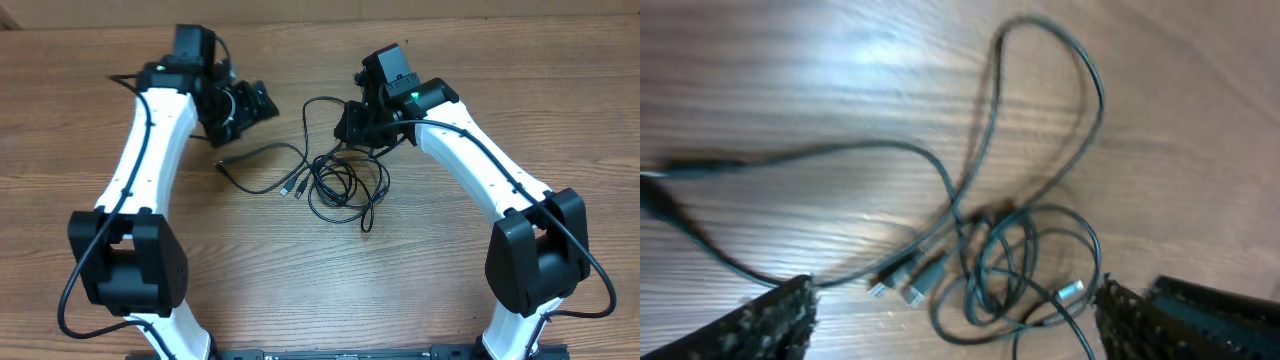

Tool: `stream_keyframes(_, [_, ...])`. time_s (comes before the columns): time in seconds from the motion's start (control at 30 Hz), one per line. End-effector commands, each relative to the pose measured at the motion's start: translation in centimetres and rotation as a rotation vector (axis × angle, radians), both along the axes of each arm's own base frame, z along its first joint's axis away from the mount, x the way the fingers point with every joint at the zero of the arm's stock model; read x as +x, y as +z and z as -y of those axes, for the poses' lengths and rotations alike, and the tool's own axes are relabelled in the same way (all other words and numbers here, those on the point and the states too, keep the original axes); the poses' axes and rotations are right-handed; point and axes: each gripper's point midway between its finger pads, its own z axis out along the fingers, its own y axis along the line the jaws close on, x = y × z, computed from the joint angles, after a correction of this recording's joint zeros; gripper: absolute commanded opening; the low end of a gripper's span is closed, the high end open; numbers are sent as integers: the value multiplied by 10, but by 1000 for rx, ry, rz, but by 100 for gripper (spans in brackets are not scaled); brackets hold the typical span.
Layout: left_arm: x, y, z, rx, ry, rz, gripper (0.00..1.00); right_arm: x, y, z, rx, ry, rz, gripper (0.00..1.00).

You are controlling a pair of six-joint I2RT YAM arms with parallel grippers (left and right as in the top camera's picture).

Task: Untangle cables

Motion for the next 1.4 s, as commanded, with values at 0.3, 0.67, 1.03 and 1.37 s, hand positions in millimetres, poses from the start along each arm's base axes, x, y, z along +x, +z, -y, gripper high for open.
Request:
stream_keyframes(0.3, [-3, 0, -92, 184, 188, -27, 100, 0, -14, -37, 28, 67, 20, 29])
stream_keyframes(0.67, [-2, 0, -96, 183, 198, -24, 100, 13, -57, -39, -85, 41, 45, 33])
stream_keyframes(1.03, [-2, 0, -96, 183, 198, -24, 99, 41, -63, -13, -171, -191, 91, 39])
stream_keyframes(1.37, [-2, 0, -96, 183, 198, -23, 99, 50, -91, -11, -183, -238, 78, 43])
